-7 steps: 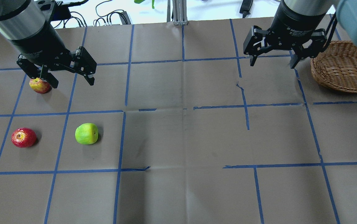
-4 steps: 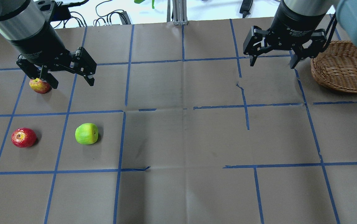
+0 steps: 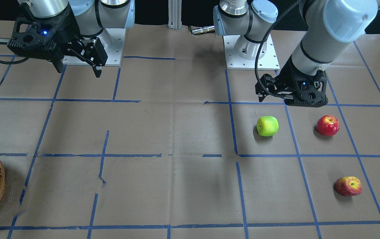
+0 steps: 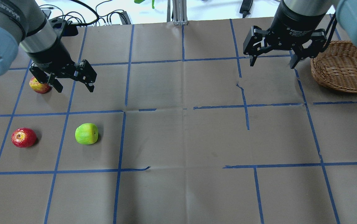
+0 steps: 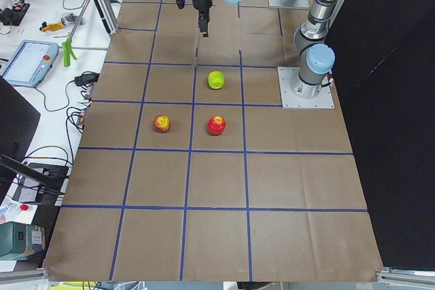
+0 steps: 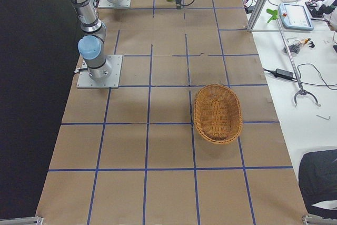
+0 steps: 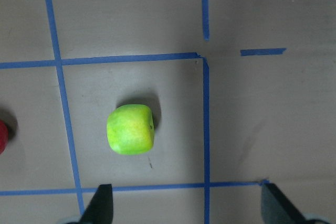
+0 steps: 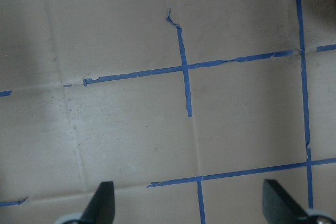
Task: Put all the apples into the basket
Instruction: 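Lower the left gripper onto the green apple and close it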
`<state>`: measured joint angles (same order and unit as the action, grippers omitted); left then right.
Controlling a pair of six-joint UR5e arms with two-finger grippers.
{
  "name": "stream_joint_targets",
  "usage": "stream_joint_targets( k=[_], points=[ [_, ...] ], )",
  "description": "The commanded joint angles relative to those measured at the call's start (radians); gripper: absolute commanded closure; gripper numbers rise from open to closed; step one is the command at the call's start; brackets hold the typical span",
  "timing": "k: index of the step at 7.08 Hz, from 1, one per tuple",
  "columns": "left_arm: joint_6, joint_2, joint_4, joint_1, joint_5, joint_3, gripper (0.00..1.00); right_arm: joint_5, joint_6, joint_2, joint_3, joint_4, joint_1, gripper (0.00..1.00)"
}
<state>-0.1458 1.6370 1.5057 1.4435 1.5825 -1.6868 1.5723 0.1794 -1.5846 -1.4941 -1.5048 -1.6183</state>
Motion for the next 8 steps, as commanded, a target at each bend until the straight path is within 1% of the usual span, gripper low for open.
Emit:
stream_joint_targets(
  k=[1,2,3,4,6,8],
  points=[
    [-0.008,0.009,-0.233,-0.083,0.001,-0.223,0.01,0.000,0.000,0.002,0.000,0.000,0.003,0.00],
    [-0.008,0.009,-0.354,-0.115,-0.001,-0.322,0.01,0.000,0.000,0.002,0.000,0.000,0.002,0.00],
    [-0.005,0.020,-0.419,-0.118,-0.001,-0.380,0.02,0.000,0.000,0.002,0.000,0.000,0.002,0.00],
    [-0.005,0.024,-0.456,-0.118,0.001,-0.410,0.02,0.000,0.000,0.002,0.000,0.000,0.002,0.00],
    [-0.005,0.035,-0.466,-0.127,0.001,-0.412,0.03,0.000,0.000,0.000,0.000,0.005,0.003,0.00],
    [-0.006,0.067,-0.484,-0.137,0.004,-0.413,0.03,0.000,0.000,0.000,0.000,0.006,0.002,0.00]
  ],
)
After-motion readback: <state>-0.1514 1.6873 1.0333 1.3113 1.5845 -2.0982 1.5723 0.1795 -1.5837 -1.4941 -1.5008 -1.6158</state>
